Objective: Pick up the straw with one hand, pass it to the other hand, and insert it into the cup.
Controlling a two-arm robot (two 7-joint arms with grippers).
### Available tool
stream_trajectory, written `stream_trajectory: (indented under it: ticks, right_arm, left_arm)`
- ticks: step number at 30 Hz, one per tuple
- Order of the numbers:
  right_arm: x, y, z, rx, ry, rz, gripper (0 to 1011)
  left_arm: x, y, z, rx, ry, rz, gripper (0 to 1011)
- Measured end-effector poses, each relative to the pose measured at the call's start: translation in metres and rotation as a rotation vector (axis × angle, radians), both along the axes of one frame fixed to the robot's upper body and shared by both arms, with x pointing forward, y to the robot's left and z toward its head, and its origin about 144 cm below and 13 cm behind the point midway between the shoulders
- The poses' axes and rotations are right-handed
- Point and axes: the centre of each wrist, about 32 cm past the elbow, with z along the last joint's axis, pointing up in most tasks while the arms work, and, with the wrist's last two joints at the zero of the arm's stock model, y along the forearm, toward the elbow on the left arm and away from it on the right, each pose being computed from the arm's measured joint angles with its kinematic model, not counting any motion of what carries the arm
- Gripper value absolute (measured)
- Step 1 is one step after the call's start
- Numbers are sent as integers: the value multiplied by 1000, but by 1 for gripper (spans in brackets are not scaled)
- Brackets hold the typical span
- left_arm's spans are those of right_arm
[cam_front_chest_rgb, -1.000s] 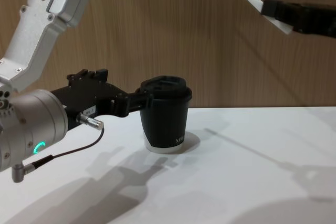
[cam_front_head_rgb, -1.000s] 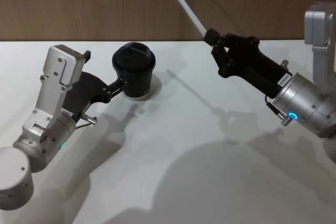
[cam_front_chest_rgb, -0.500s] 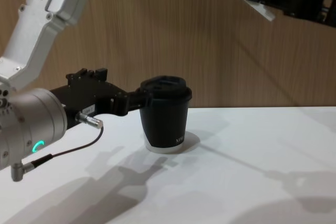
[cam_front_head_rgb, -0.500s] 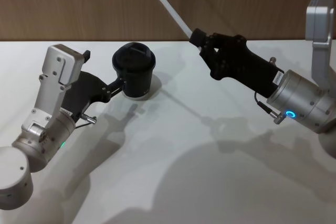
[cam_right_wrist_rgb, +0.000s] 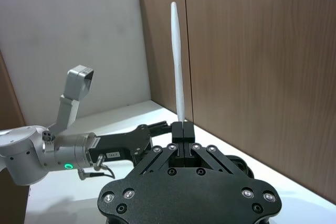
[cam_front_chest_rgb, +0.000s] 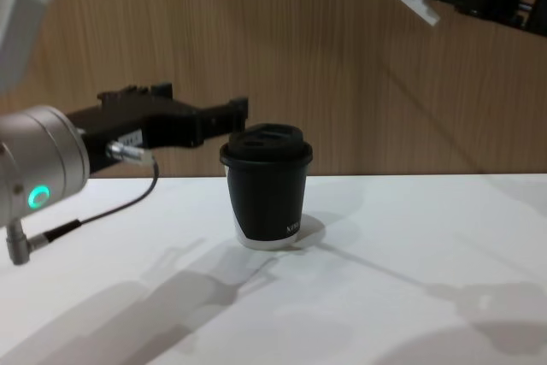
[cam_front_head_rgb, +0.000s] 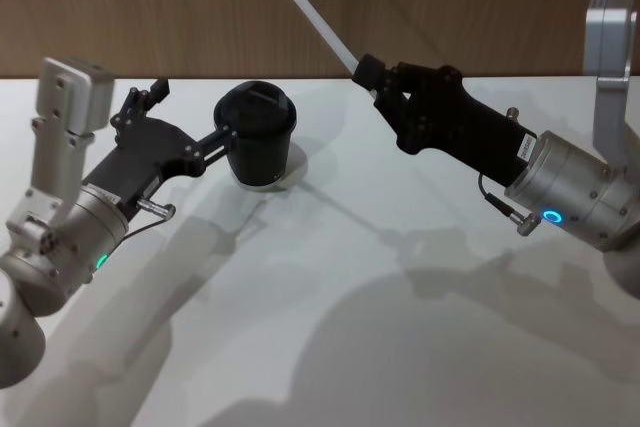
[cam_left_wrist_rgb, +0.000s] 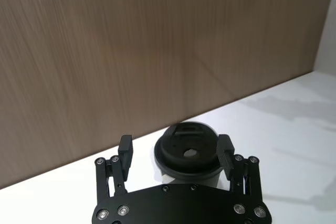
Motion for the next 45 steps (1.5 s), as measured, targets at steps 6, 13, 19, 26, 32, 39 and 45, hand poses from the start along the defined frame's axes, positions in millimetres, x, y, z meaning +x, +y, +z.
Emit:
stream_trajectory:
  ticks: [6, 13, 19, 26, 32, 39, 45]
  right_arm:
    - [0, 0, 0, 4, 1, 10, 2]
    - [1, 0, 1, 5, 1, 16, 2]
    - [1, 0, 0, 6, 2, 19, 2]
    - [1, 1, 0, 7, 2, 21, 2]
    - [1, 1, 1, 7, 1, 22, 2]
    - [1, 1, 1, 8, 1, 22, 2]
    - [1, 1, 1, 8, 1, 23, 2]
  left_arm:
    - [0, 8, 11, -83, 10, -60, 1003]
    - [0, 18, 22, -174, 26, -146, 1003]
    - [0, 26, 31, -249, 36, -232, 1003]
    - [2, 32, 39, -328, 46, -340, 1002]
    - [6, 37, 45, -396, 55, -442, 1003]
    - [11, 40, 48, -478, 72, -533, 1003]
    - [16, 41, 49, -527, 85, -577, 1003]
